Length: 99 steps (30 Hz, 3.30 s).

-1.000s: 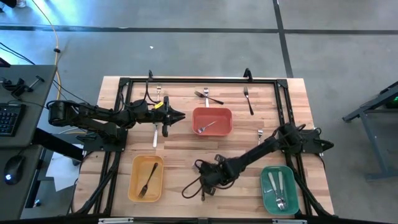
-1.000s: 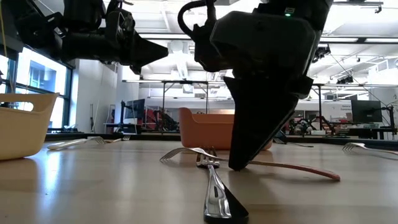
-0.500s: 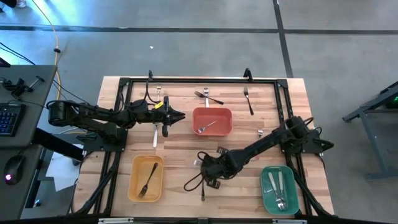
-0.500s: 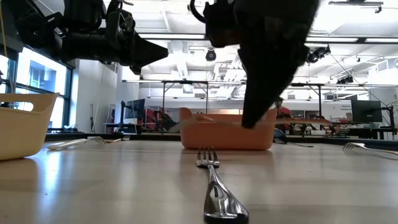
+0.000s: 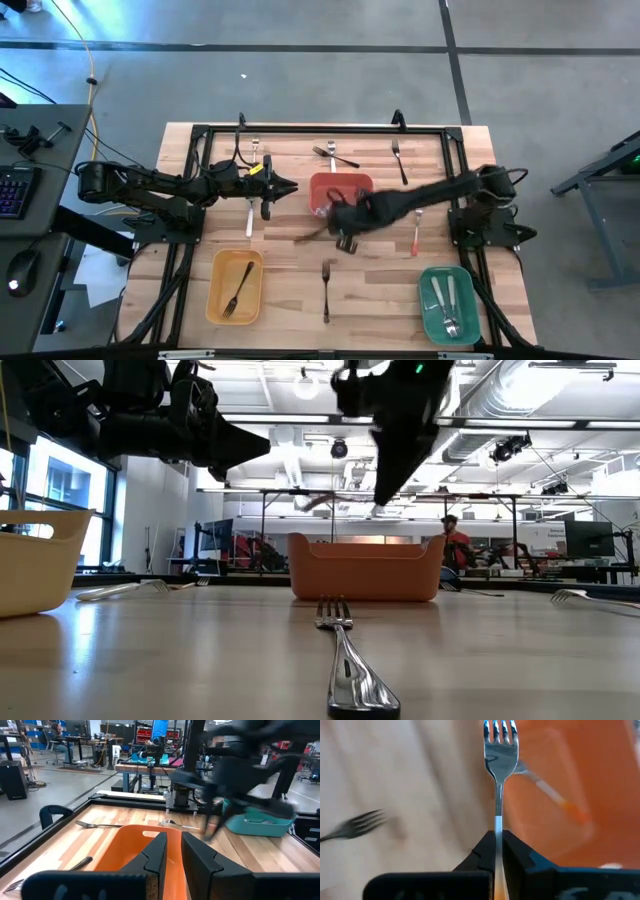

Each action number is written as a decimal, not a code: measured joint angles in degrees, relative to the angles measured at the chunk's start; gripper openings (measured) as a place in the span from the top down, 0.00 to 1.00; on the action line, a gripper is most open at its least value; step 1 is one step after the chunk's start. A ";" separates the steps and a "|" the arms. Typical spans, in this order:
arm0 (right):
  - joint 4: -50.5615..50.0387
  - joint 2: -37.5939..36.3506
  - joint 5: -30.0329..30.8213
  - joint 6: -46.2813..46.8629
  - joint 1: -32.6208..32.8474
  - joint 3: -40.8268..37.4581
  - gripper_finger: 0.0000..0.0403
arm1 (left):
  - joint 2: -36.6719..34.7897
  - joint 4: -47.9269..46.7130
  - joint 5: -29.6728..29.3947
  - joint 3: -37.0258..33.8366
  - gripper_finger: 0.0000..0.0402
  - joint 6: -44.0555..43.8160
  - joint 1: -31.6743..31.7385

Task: Sort silverware by color (type)
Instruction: Put the bottom orange fork into the orange bin, then put the top left black fork into the yellow bin

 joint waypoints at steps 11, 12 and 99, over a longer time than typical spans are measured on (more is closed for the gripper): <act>7.30 0.57 -7.18 -22.05 -15.89 -1.31 1.00 | 0.00 -1.88 0.00 -0.04 0.88 -1.42 -0.02; 8.52 0.68 -8.37 -22.53 -16.58 -2.37 1.00 | 0.00 -2.09 0.00 -0.04 0.88 -1.71 0.00; 30.98 7.23 -24.51 -33.62 -38.26 -11.47 0.64 | 0.00 -10.78 -3.21 -0.01 0.89 -5.34 8.03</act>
